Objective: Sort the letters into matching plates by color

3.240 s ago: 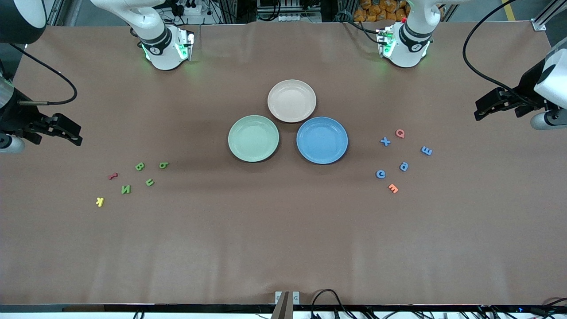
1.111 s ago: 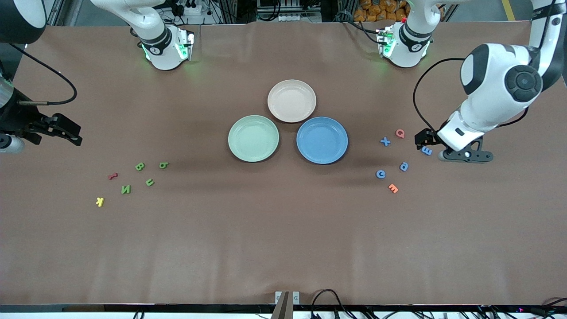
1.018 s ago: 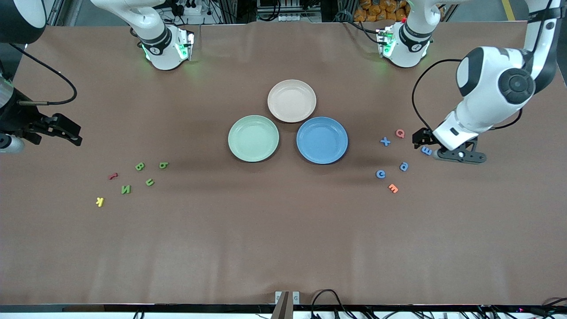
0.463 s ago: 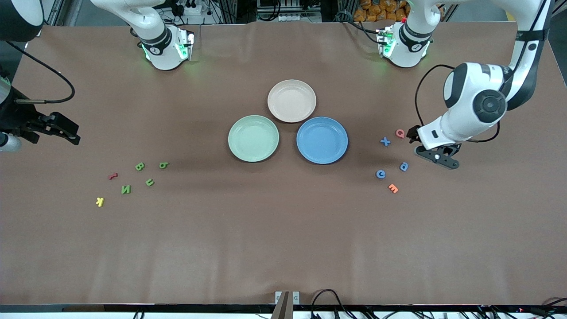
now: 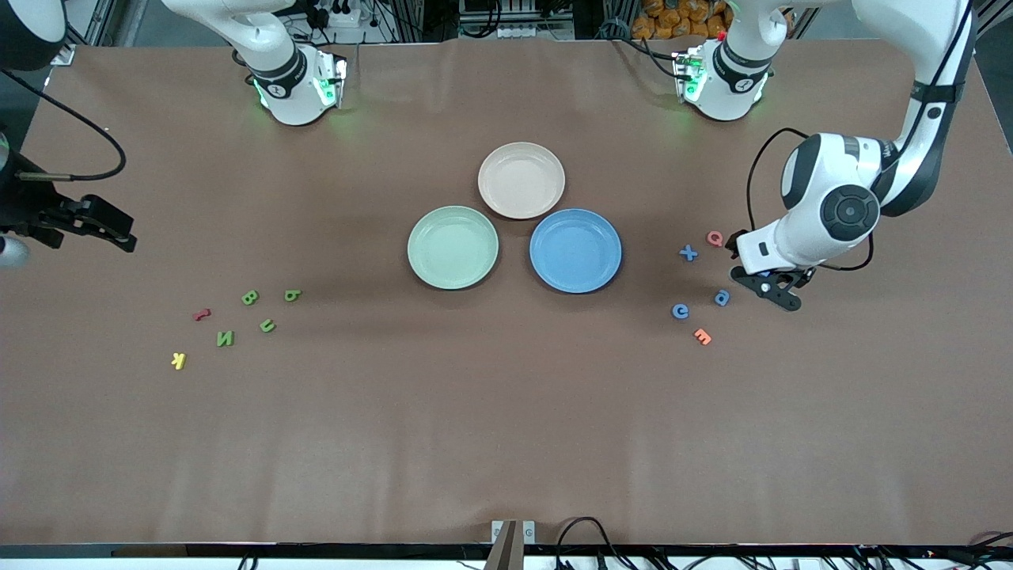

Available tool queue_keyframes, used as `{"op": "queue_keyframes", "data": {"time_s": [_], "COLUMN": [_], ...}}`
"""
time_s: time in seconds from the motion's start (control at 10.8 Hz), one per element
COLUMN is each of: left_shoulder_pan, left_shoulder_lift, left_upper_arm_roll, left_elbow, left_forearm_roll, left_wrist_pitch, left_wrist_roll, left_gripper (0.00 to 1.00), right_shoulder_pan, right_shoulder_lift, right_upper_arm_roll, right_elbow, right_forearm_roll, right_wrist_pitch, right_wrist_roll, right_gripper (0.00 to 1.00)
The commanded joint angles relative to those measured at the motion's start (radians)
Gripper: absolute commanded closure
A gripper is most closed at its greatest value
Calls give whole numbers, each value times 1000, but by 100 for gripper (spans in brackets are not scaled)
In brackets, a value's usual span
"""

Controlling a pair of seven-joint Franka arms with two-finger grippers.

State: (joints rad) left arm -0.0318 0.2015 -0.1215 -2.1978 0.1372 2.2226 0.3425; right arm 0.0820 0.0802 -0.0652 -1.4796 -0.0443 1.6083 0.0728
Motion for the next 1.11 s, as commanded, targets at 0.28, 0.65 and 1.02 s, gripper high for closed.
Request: {"op": "queue_keyframes", "data": {"time_s": [0.28,0.65,1.02], "left_shoulder_pan": [3,6,6], "left_shoulder_lift": [111,185,240], "left_upper_arm_roll": [-4,-3,-3], "left_elbow": [12,18,27], "left_forearm_roll": [9,5,-40], "left_wrist_pitch": [140,189,300], "left_wrist_roll": [30,21,15], "left_gripper": [0,0,0], "right_shoulder_pan": [1,1,2], "right_shoulder_lift": [-5,-2,1], "right_upper_arm_roll": [5,5,7], "right_elbow": [42,42,42], "right_forearm_roll": [-3,-2,0], "right_wrist_pitch": [-56,-50,-44], "right_wrist_roll": [4,4,2], "right_gripper": [0,0,0]}}
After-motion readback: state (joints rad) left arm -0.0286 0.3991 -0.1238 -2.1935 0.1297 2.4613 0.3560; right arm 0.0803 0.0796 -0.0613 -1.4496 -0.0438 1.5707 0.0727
